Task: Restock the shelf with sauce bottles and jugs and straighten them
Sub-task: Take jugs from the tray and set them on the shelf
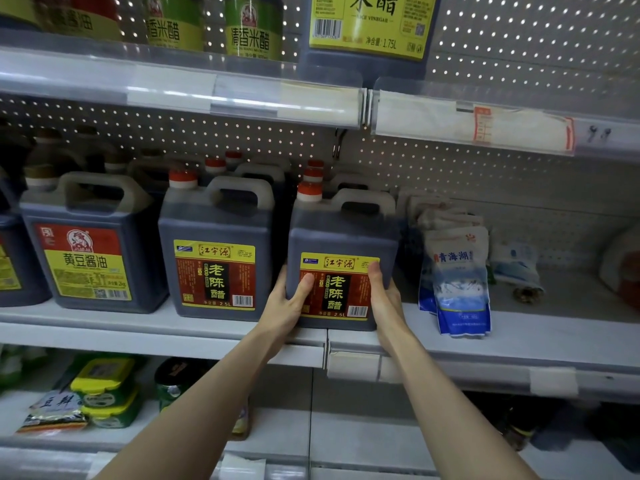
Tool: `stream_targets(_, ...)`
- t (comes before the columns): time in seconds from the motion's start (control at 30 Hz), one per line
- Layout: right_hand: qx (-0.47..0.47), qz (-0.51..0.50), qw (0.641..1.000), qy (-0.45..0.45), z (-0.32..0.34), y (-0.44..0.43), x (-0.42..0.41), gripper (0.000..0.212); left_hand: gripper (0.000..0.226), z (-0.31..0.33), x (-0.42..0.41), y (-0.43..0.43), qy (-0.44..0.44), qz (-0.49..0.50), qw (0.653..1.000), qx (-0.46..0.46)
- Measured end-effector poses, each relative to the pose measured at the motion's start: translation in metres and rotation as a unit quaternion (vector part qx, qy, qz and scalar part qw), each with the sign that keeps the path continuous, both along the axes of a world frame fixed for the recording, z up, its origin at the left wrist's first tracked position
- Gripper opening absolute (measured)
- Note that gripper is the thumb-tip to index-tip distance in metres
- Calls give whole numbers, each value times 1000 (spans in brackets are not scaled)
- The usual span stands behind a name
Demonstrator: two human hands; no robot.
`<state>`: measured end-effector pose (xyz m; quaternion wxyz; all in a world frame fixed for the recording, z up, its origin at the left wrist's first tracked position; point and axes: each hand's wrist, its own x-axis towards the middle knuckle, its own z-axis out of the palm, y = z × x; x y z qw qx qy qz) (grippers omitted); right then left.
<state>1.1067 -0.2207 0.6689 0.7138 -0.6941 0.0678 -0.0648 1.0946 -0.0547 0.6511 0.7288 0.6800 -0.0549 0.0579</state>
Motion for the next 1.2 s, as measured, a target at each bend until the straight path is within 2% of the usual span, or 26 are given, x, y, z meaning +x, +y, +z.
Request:
stream_targets(0.27, 4, 3, 1000, 2, 2, 0, -3, 53, 52, 2, -2, 0, 2, -7, 1000, 5)
stream_targets(0.57, 1, 10, 1000, 2, 6, 2, -8, 56, 51, 5, -3, 2, 17, -9, 1000, 10)
stream_targets(0.7, 2, 9, 1000, 0, 8, 2, -10, 55, 58, 5, -5, 1, 19, -10, 1000, 14)
stream_targets(1.2, -7, 11, 1000, 3, 3, 1, -4, 54, 49, 3, -4, 1, 12, 0, 1000, 2)
